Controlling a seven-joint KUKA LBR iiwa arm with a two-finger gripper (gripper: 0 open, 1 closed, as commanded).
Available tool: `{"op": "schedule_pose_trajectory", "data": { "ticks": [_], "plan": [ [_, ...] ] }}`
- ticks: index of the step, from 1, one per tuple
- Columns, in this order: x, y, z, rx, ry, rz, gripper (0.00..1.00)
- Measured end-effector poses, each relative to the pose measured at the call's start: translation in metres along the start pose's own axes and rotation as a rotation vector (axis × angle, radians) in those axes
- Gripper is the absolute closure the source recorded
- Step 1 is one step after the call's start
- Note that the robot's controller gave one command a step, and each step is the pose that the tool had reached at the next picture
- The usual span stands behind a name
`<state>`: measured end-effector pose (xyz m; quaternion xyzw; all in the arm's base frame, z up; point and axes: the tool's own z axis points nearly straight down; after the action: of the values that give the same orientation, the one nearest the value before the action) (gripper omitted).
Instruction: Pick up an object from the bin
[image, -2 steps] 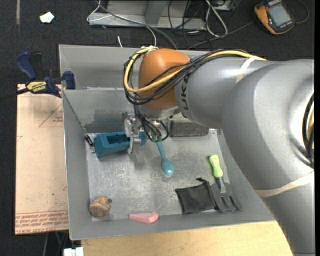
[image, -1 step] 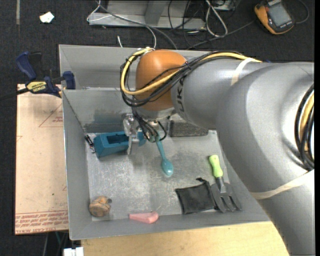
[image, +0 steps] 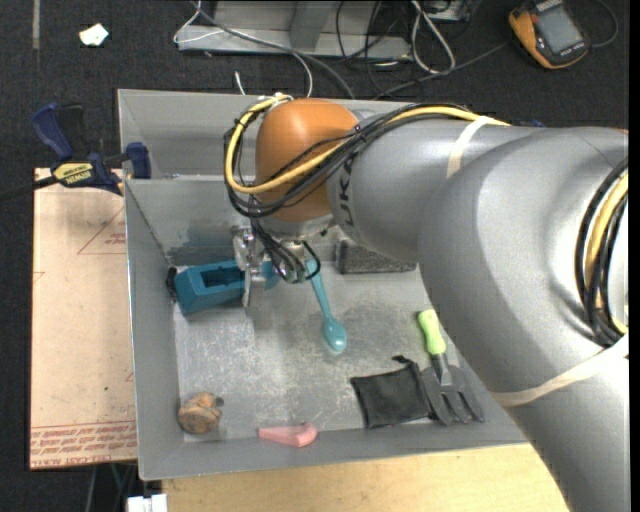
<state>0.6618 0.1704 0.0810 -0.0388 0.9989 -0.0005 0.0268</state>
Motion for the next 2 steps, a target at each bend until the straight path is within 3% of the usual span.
{"op": "schedule_pose_trajectory", "data": {
  "ticks": [1,2],
  "plan": [
    [0.003,-0.005,-0.073,-0.001,0.009,0.028,1.0],
    [0.007,0.001,-0.106,-0.004,0.01,-0.203,1.0]
  ]
}}
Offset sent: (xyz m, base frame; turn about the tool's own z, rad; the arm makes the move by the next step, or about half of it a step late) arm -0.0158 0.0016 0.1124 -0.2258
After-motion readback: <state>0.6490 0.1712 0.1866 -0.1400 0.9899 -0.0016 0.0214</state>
